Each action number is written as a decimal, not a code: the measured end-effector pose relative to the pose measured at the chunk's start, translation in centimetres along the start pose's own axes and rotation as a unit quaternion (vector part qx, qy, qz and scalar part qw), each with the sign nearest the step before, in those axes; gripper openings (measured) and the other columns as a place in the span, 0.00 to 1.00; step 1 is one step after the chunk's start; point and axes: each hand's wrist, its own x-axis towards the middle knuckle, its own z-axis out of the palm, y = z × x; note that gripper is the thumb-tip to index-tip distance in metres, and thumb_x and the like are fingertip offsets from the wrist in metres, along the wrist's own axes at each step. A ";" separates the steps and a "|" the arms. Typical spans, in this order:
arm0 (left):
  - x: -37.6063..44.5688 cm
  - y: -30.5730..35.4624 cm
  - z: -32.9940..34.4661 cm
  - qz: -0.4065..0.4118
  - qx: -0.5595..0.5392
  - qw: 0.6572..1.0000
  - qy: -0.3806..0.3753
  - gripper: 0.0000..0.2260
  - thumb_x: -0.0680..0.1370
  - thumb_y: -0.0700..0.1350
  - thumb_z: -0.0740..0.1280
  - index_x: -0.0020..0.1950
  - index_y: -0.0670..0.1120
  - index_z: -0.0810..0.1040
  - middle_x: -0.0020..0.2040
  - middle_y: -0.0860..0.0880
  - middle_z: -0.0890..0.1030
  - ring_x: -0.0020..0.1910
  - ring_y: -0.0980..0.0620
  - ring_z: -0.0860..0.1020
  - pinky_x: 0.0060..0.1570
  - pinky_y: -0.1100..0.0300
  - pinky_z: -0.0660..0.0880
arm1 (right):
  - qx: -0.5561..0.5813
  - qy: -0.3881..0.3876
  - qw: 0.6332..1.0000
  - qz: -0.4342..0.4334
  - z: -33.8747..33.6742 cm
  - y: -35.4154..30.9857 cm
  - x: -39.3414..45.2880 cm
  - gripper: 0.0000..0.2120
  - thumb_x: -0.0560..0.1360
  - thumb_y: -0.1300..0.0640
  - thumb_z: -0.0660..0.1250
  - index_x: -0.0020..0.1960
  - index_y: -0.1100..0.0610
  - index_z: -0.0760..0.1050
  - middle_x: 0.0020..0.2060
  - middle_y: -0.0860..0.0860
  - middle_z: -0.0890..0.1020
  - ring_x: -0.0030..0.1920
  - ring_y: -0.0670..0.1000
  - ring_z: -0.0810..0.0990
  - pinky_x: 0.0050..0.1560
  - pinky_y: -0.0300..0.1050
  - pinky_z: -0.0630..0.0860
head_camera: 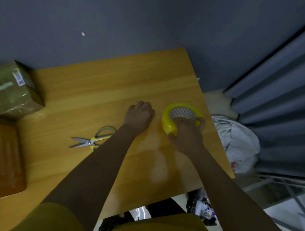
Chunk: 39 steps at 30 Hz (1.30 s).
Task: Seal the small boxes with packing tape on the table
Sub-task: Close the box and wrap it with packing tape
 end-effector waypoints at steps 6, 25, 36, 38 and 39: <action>-4.2 -2.6 -4.1 0.013 -0.034 0.999 0.026 0.11 0.82 0.45 0.57 0.58 0.39 0.73 0.57 0.41 0.76 0.59 0.41 0.72 0.54 0.49 0.68 | 0.024 -0.040 0.998 -0.039 -3.8 -2.6 0.9 0.24 0.76 0.44 0.63 0.70 0.49 0.68 0.63 0.49 0.76 0.65 0.54 0.71 0.70 0.58 0.49; -33.9 -28.9 -8.3 -0.181 -0.322 0.926 0.081 0.13 0.80 0.40 0.64 0.64 0.47 0.74 0.43 0.50 0.76 0.44 0.49 0.77 0.46 0.57 0.74 | 0.182 -0.101 0.957 -0.203 -5.9 -37.2 -2.5 0.25 0.70 0.41 0.71 0.64 0.47 0.76 0.56 0.49 0.82 0.57 0.54 0.79 0.47 0.44 0.73; -38.5 -34.6 -8.4 -0.245 -0.432 0.850 0.177 0.08 0.79 0.44 0.67 0.39 0.46 0.78 0.40 0.51 0.79 0.41 0.56 0.75 0.46 0.57 0.71 | 0.190 -0.018 0.967 -0.168 -5.6 -45.0 -5.5 0.30 0.71 0.41 0.72 0.68 0.54 0.74 0.61 0.53 0.80 0.60 0.54 0.77 0.58 0.46 0.71; -38.4 -34.6 -8.7 -0.252 -0.423 0.850 0.187 0.09 0.79 0.44 0.66 0.39 0.49 0.78 0.41 0.54 0.78 0.43 0.56 0.75 0.45 0.60 0.70 | 0.192 -0.008 0.966 -0.171 -5.7 -45.7 -5.6 0.30 0.70 0.41 0.72 0.67 0.55 0.74 0.61 0.52 0.80 0.60 0.54 0.78 0.57 0.46 0.71; -38.3 -34.7 -8.9 -0.260 -0.413 0.852 0.188 0.09 0.80 0.44 0.65 0.40 0.49 0.78 0.42 0.55 0.78 0.45 0.56 0.75 0.46 0.59 0.70 | 0.183 -0.002 0.967 -0.176 -5.7 -46.0 -5.6 0.30 0.71 0.41 0.72 0.68 0.55 0.74 0.62 0.52 0.79 0.61 0.53 0.77 0.58 0.46 0.71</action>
